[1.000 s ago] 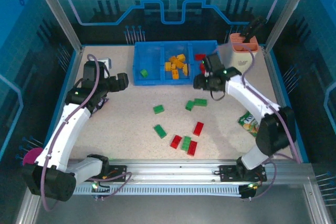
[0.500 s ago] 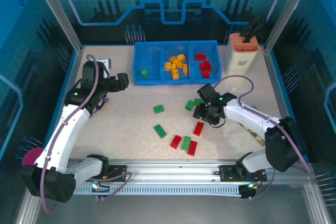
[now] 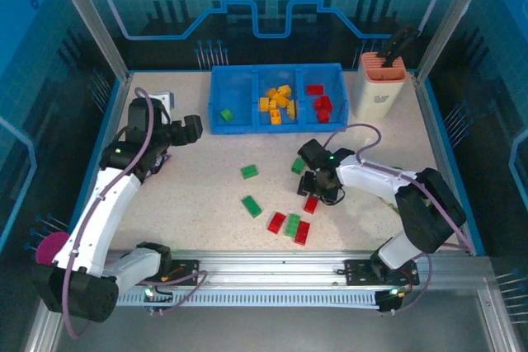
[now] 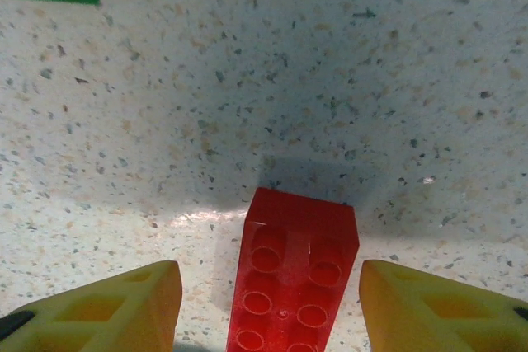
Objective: Sort the legos into containers by color
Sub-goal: Pick up the lego from the bottom-center of the table.
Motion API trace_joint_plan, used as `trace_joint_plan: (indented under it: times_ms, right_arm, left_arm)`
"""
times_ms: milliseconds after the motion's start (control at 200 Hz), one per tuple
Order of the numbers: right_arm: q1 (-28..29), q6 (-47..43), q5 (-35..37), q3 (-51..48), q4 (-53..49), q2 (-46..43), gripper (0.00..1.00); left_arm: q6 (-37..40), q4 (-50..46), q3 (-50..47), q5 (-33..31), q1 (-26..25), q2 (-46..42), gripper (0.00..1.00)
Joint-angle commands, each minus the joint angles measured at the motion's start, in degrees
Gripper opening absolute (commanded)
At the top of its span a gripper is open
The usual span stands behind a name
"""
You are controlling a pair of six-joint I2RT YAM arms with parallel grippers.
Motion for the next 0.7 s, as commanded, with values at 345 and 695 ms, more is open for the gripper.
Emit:
trace_joint_plan:
  times_ms: [345, 695]
  right_arm:
    - [4.8, -0.7, -0.5, -1.3, -1.3, 5.3, 0.39]
    - [-5.0, -25.9, 8.1, 6.0, -11.7, -1.4, 0.27]
  left_arm:
    - [0.1, 1.5, -0.9, 1.5, 0.7, -0.6, 0.92]
    - [-0.3, 1.4, -1.2, 2.1, 0.7, -0.4, 0.92]
